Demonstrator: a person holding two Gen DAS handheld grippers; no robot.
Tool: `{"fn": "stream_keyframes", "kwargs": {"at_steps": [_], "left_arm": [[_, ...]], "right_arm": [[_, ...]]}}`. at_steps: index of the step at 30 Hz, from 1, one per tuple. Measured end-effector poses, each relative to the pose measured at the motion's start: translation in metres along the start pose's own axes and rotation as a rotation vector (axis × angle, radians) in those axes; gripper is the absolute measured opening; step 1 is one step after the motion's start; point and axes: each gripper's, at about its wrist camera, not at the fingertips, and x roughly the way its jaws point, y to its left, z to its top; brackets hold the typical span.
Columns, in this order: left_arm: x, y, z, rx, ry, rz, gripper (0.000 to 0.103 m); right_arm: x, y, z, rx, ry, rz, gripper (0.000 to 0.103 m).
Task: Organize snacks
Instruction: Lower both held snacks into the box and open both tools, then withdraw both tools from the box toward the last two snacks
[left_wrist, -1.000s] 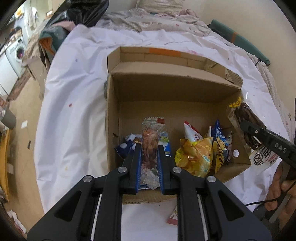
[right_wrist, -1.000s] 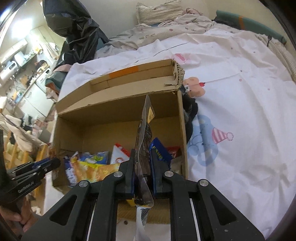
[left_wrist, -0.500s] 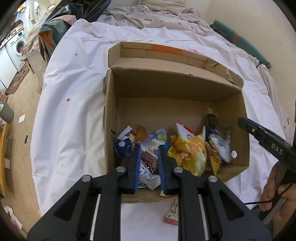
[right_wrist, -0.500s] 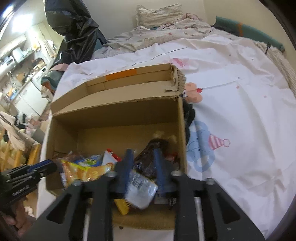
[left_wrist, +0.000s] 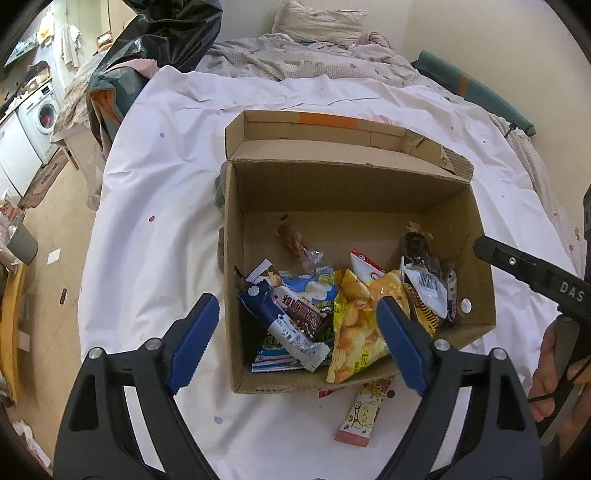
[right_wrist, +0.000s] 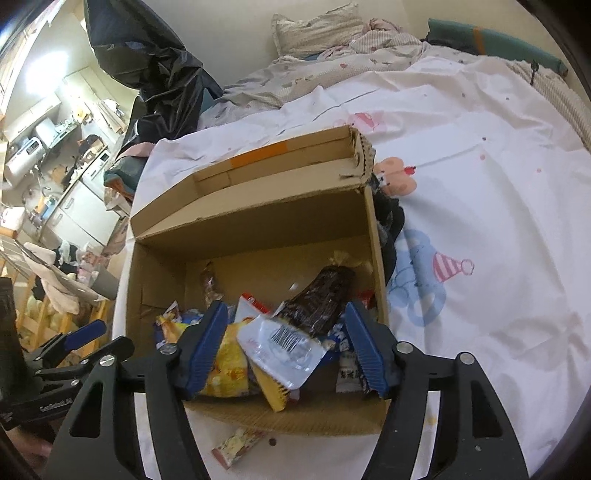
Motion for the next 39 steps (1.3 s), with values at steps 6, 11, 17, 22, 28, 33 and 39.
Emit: {"fn": "stream_keyframes", "kwargs": {"at_steps": [6, 11, 17, 22, 28, 33, 39], "left_arm": [[-0.007, 0.005, -0.011, -0.014, 0.005, -0.001, 0.085], [-0.012, 0.007, -0.023, -0.03, 0.011, -0.003, 0.085], [-0.017, 0.007, -0.041, -0.031, 0.025, 0.002, 0.085], [-0.018, 0.007, -0.05, -0.038, 0.034, 0.002, 0.085], [-0.016, 0.005, -0.059, -0.041, 0.052, 0.002, 0.085], [-0.013, 0.008, -0.063, -0.064, 0.065, 0.001, 0.085], [-0.005, 0.017, -0.069, -0.103, 0.081, -0.001, 0.085]], "right_arm": [[-0.014, 0.001, -0.014, 0.023, 0.009, 0.017, 0.072], [-0.027, 0.004, -0.026, 0.021, 0.002, 0.015, 0.073], [-0.036, -0.003, -0.046, 0.072, 0.026, 0.037, 0.073], [-0.039, -0.004, -0.062, 0.101, 0.057, 0.058, 0.073], [-0.04, -0.002, -0.08, 0.102, 0.09, 0.061, 0.073], [-0.038, -0.003, -0.091, 0.105, 0.11, 0.054, 0.086], [-0.032, -0.012, -0.102, 0.119, 0.149, 0.04, 0.088]]}}
